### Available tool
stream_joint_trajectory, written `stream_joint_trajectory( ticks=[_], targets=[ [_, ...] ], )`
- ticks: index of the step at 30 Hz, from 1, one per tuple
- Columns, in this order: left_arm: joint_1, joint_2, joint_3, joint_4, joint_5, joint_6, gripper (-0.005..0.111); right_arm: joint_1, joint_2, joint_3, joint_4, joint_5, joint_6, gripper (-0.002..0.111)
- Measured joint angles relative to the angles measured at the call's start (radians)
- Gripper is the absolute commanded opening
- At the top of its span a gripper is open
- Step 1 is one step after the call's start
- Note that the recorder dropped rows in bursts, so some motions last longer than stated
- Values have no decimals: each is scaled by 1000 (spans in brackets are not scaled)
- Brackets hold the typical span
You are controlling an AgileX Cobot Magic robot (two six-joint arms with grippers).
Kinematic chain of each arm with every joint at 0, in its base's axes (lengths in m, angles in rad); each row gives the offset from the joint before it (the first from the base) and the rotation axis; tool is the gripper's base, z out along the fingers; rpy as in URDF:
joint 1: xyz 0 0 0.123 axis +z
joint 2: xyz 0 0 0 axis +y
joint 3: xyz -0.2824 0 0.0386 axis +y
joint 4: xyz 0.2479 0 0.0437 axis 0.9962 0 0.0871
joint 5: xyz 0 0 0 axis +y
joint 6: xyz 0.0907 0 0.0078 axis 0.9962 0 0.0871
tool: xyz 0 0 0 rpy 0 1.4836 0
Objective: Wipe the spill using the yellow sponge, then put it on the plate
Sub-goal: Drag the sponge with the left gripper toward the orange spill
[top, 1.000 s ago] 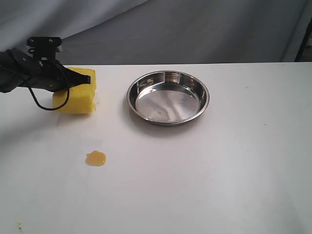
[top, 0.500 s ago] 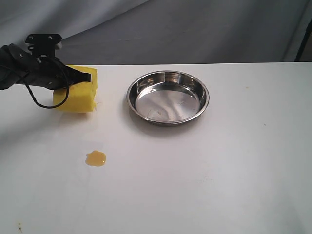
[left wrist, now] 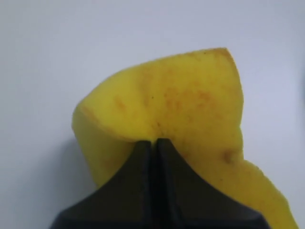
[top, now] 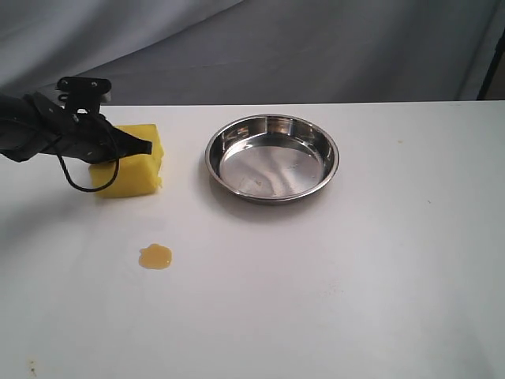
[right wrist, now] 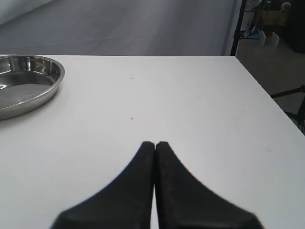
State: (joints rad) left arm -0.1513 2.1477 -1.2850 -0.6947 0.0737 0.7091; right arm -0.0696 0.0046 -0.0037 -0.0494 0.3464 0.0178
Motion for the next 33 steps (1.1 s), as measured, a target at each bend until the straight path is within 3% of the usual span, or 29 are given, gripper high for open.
stream_joint_trajectory(
  ticks=[8,15,26,33],
  targets=[
    [-74,0,-10,0,45,186,0,0,0,0,0,0,0,0],
    [-80,-8,-20,79,161,209,0,0,0,0,0,0,0,0],
    [-88,-131,13,241,385,90,0,0,0,0,0,0,0,0],
    [-91,-281,123,401,364,-32,0,0,0,0,0,0,0,0]
  ],
)
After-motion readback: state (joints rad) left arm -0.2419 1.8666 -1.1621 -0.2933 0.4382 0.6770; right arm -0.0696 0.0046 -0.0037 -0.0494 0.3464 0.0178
